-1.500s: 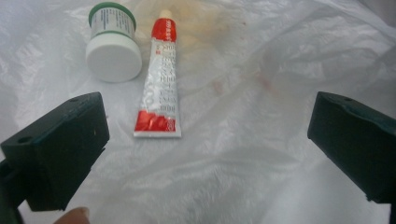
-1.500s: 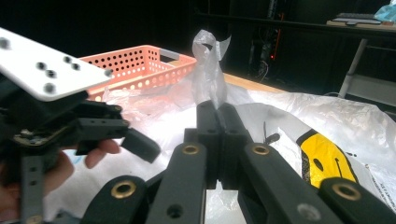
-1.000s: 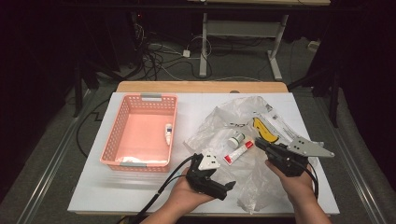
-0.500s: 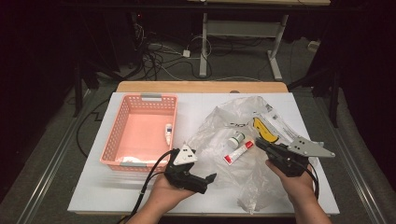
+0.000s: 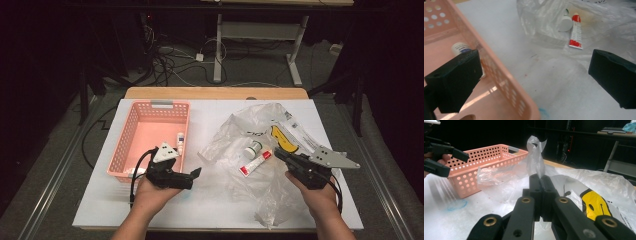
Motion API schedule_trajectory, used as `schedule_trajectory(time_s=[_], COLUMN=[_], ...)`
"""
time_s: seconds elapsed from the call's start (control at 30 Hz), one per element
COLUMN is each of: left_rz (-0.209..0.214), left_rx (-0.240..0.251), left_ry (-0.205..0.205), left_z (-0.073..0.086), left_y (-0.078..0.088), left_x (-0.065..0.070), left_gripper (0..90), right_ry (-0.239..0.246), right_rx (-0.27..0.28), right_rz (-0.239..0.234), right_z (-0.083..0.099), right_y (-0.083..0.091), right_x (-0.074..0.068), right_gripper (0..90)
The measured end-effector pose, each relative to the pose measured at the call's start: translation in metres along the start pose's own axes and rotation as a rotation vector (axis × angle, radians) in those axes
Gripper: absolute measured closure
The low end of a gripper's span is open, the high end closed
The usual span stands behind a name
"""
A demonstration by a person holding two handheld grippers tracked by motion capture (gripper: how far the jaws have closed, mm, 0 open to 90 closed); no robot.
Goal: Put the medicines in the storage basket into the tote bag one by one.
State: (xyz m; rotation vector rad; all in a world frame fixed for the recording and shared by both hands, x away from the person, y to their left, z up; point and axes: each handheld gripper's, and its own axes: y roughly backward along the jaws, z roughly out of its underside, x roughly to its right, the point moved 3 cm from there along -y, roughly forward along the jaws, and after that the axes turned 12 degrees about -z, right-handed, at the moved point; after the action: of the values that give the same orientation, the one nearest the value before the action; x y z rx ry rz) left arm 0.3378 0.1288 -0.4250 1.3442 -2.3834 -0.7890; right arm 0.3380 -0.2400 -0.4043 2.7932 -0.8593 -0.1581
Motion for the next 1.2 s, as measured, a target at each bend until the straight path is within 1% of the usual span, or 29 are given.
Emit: schedule_trajectory(time_s=[0.17,0.33,0.43,0.57,0.8,0.83,0.9,1.03,1.13,1.2], left_rz=[-0.028,-0.070,-0.086,-0.100,-0.106,-0.103,-0.106,-0.105,-0.121,-0.126], left_rx=[-0.006,-0.015,-0.010,-0.005,-0.001,0.002,0.002,0.017,0.017,0.001], left_ry=[0.027,0.048,0.072,0.099,0.122,0.127,0.123,0.133,0.110,0.101], left_z=[0.002,0.006,0.008,0.010,0.011,0.010,0.007,-0.005,-0.018,-0.025], left_y=[0.003,0.006,0.010,0.013,0.014,0.015,0.015,0.016,0.013,0.007], left_x=[-0.014,-0.029,-0.039,-0.049,-0.057,-0.058,-0.058,-0.060,-0.061,-0.064], left_gripper=[0.0,0.0,0.0,0.0,0.0,0.0,0.0,1.7,4.4,4.4], right_ry=[-0.003,-0.002,-0.002,-0.002,-0.002,-0.001,-0.004,-0.001,-0.004,-0.002], right_rx=[0.001,0.000,0.001,0.003,0.002,0.003,0.004,0.001,-0.003,-0.004], right_rz=[0.002,0.002,0.002,0.002,0.000,0.001,0.002,0.002,-0.002,-0.002], right_z=[0.000,0.000,0.000,0.000,0.000,0.000,0.000,0.000,0.001,0.001], right_y=[0.001,0.001,0.001,0.001,0.001,0.001,0.002,0.001,-0.001,-0.002], right_x=[0.000,0.001,0.001,0.001,0.001,0.001,0.001,0.001,0.000,0.000], right_gripper=[90.0,90.0,90.0,90.0,90.0,90.0,90.0,90.0,90.0,90.0])
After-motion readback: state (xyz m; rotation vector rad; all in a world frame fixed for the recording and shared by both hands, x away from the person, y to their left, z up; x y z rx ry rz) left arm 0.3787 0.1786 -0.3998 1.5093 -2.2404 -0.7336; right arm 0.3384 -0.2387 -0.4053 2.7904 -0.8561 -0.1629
